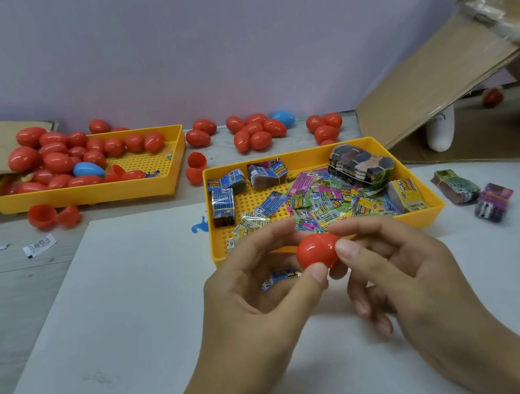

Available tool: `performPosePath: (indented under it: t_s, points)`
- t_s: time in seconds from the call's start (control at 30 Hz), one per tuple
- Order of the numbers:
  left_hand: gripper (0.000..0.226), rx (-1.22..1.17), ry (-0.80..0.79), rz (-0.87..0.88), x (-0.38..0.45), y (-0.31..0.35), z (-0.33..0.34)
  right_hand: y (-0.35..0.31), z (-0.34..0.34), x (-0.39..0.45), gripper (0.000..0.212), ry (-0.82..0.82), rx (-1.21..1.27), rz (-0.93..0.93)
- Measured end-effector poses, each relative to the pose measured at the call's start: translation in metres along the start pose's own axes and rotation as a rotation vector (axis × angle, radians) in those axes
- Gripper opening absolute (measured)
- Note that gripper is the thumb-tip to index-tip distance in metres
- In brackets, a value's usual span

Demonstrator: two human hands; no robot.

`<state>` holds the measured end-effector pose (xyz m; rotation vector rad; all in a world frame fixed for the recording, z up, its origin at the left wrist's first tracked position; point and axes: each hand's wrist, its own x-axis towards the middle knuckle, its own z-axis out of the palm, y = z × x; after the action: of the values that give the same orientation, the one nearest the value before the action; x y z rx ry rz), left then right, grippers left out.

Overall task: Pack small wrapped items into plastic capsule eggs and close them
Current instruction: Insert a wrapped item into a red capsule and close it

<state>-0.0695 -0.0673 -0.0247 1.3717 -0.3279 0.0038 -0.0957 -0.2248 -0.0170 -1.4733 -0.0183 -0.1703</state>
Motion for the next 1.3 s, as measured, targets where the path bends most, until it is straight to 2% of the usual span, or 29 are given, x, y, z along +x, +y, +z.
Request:
performPosePath:
  t_s: [0.13,0.2,0.3,0.37,0.47,0.63,0.77,0.9,1.0,1.1,1.2,1.23,1.3]
  points:
    - [0.068,0.084,-0.051,0.038,-0.001,-0.006,0.000,0.000,-0.001,0.001,0.014,-0.004,0.023,0.005]
    - [0.063,0.154,-0.090,0.048,-0.002,-0.006,0.000,0.000,-0.002,-0.001,0.009,-0.056,-0.011,-0.023]
    - [0.036,0.208,-0.109,0.066,-0.003,-0.003,0.001,-0.002,-0.001,-0.003,0.018,-0.123,-0.090,-0.070]
    - [0.028,0.245,-0.083,0.074,-0.003,0.000,0.001,-0.002,-0.001,-0.005,0.026,-0.164,-0.121,-0.072]
    - [0.032,0.318,-0.053,0.064,-0.004,0.002,0.000,-0.001,0.001,-0.007,0.034,-0.180,-0.134,-0.049]
    - [0.051,0.310,-0.027,0.081,-0.006,0.002,0.003,0.000,0.003,-0.007,0.043,-0.073,-0.148,-0.033]
    - [0.047,0.301,-0.068,0.149,-0.006,0.002,0.002,-0.002,0.002,-0.005,0.041,-0.083,-0.156,-0.022]
    - [0.045,0.168,-0.118,0.013,-0.003,0.004,0.000,-0.002,0.000,-0.004,0.032,-0.096,-0.060,0.007]
    - [0.037,0.019,-0.133,-0.120,0.002,0.005,-0.003,-0.002,0.001,-0.006,0.028,-0.136,-0.080,-0.004]
    - [0.043,-0.160,-0.092,-0.245,0.007,0.006,-0.006,0.000,-0.002,-0.005,0.027,-0.030,-0.284,-0.125]
    - [0.046,-0.234,-0.101,-0.286,0.010,0.006,-0.006,0.001,-0.014,0.002,0.007,0.172,-0.654,-0.357]
    - [0.048,-0.254,-0.102,-0.297,0.010,0.006,-0.006,0.001,-0.017,0.004,0.010,0.206,-0.756,-0.397]
    - [0.049,-0.304,-0.094,-0.326,0.009,0.006,-0.006,0.001,-0.023,0.009,0.039,0.195,-0.943,-0.410]
